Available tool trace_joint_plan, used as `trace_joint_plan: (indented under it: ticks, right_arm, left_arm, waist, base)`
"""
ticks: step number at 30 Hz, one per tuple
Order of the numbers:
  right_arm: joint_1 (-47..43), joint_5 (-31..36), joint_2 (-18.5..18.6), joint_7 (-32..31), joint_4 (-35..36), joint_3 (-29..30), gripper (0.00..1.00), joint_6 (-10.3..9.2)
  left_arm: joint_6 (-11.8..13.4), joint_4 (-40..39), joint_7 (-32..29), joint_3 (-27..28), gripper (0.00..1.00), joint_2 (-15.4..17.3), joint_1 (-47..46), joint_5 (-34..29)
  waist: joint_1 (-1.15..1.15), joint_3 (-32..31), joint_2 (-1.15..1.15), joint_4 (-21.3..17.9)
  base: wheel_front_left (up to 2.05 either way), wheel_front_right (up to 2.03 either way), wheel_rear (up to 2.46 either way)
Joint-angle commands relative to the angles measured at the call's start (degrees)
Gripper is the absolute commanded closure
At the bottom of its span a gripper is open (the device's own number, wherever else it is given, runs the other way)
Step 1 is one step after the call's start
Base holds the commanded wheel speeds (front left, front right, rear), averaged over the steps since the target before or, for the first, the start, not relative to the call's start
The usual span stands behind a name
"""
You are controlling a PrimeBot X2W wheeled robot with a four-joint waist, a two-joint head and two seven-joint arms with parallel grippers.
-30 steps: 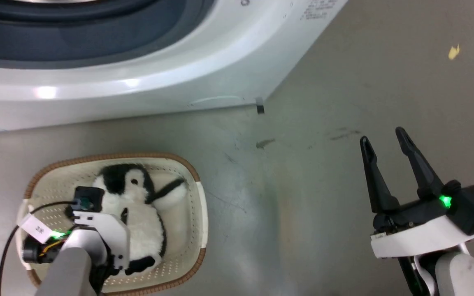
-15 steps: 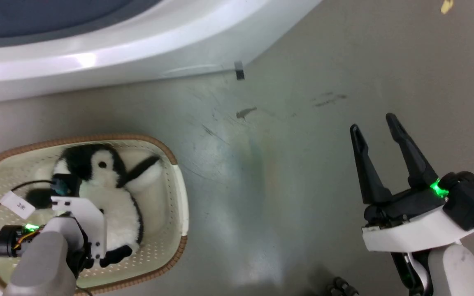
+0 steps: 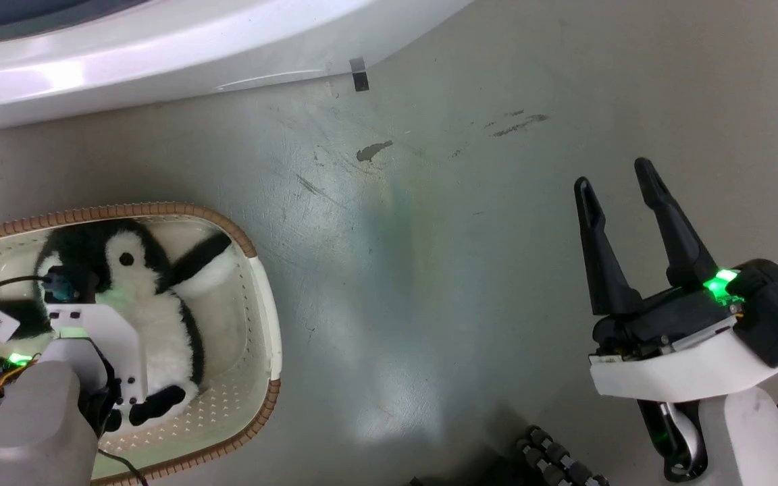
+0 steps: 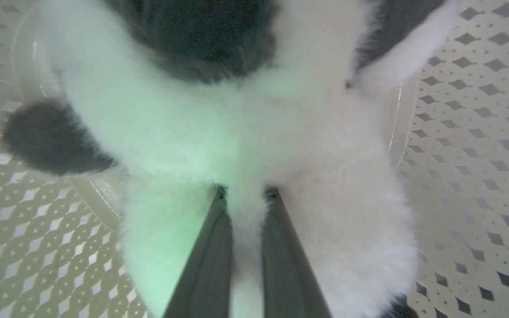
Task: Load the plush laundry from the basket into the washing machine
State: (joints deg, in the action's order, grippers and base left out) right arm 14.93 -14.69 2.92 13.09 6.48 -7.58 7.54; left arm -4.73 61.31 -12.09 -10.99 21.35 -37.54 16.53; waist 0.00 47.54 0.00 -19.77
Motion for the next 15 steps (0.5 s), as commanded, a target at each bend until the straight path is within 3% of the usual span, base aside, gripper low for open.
trace_joint_plan:
  ticks: [1, 10, 15]
  right_arm:
    - [1.25, -0.25, -0.04, 0.61, 0.02, -0.37, 0.0, -0.05]
    - [0.12, 2.31, -0.04, 1.69, -0.11, 0.99, 0.0, -0.05]
    - [-1.57, 6.61, -0.04, 1.91, -1.08, 1.34, 0.0, -0.05]
  left_arm:
    - [-0.32, 2.32, 0.28, -0.52, 1.0, -0.31, -0.56, 0.9]
    - [-0.02, 8.2, 5.57, -1.03, 1.0, -2.95, -0.03, 4.07]
    - [-0.27, 10.32, 8.87, -1.19, 1.0, -4.77, 2.78, 5.26]
  waist:
    - [0.0, -0.42, 0.0, 0.05]
    - [0.0, -6.71, 0.0, 1.75]
    - [0.0, -14.11, 0.0, 3.97]
  base:
    - [0.0, 0.0, 0.0]
    - [0.0, 0.0, 0.0]
    - [0.0, 0.0, 0.0]
